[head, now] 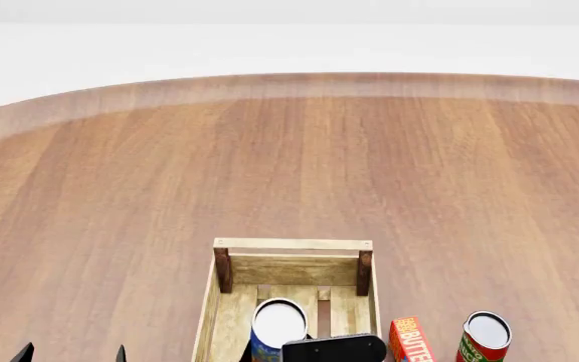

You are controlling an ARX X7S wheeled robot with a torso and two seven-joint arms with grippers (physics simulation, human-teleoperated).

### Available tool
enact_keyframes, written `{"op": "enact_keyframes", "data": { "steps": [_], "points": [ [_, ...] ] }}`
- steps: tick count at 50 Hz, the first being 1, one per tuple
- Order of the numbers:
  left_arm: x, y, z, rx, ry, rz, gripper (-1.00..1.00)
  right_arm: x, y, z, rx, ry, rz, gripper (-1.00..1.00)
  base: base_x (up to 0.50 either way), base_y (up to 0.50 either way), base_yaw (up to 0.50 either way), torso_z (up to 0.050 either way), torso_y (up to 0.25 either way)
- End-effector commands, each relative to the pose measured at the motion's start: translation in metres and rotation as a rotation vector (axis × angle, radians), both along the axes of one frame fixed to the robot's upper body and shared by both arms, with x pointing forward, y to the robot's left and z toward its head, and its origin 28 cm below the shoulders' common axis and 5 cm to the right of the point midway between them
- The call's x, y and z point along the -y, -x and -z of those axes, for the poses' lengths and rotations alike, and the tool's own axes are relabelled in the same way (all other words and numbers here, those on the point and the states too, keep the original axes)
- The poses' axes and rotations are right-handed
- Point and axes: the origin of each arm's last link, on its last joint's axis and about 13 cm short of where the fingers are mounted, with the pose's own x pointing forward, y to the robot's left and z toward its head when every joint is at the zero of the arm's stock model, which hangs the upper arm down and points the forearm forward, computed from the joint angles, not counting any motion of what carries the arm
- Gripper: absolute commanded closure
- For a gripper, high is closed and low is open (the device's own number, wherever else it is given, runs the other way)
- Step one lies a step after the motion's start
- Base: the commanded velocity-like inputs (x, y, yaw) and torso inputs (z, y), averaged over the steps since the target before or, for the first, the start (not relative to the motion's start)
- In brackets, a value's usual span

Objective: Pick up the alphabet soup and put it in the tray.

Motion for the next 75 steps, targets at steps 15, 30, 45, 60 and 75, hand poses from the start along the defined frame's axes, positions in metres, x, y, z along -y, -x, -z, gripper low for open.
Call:
{"op": "enact_keyframes", "data": {
  "steps": [15,30,45,60,75],
  "points": [
    [0.000,-0.001,0.001,-0.001,0.000,0.001,-1.00,0.003,-0.008,0.010,-0.018,0.049,0.001,1.00,0.00,0.00,0.00,0.001,0.001],
    [0.000,-0.001,0.000,0.000,-0.002,0.000,-1.00,0.004,-0.010,0.016,-0.035,0.065,0.005,1.00,0.00,0.00,0.00,0.000,0.001],
    [0.000,0.000,0.000,0.001,-0.003,-0.001,-1.00,0.004,-0.010,0.019,-0.047,0.063,0.008,1.00,0.00,0.00,0.00,0.000,0.001],
    [0.000,0.000,0.000,0.004,-0.009,-0.001,-1.00,0.004,-0.011,0.019,-0.051,0.067,0.014,1.00,0.00,0.00,0.00,0.001,0.001],
    [0.000,0.000,0.001,0.002,-0.003,0.000,-1.00,0.006,-0.012,0.015,-0.045,0.070,0.021,-1.00,0.00,0.00,0.00,0.000,0.000]
  ]
}}
